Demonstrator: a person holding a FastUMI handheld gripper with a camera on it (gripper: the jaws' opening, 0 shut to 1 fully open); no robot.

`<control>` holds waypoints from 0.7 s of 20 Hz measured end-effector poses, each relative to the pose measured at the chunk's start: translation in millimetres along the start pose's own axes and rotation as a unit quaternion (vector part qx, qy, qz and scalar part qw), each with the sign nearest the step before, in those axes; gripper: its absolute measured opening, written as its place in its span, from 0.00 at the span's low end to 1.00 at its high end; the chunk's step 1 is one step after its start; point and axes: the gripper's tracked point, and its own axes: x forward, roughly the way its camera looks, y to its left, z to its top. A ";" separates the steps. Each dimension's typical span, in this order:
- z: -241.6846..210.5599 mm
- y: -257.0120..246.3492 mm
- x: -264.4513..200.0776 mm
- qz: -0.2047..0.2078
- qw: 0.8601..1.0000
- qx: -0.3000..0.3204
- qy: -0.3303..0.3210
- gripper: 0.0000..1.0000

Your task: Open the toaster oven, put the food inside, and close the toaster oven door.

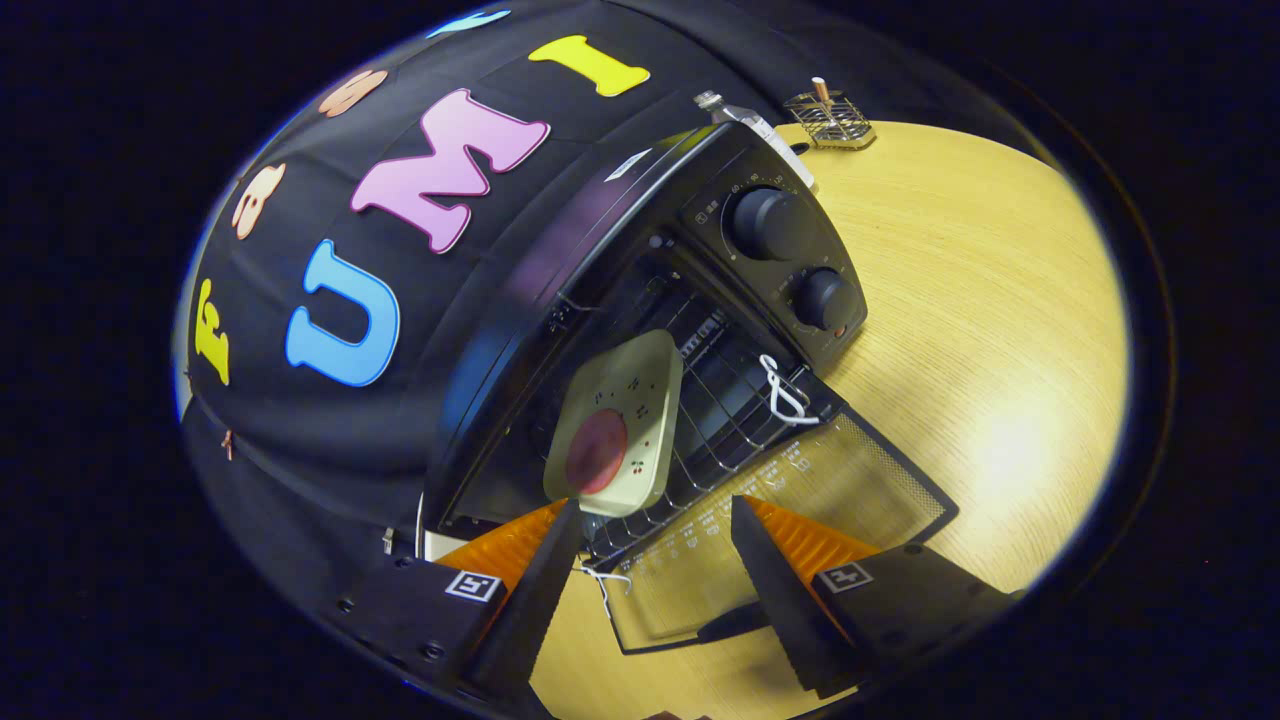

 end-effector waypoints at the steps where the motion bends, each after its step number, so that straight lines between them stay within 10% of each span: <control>1: -2.6 -1.0 -5.3 0.000 1.000 -0.009 0.002 0.98; 14: -44.0 -54.4 -54.1 -0.075 0.975 -0.204 0.035 0.99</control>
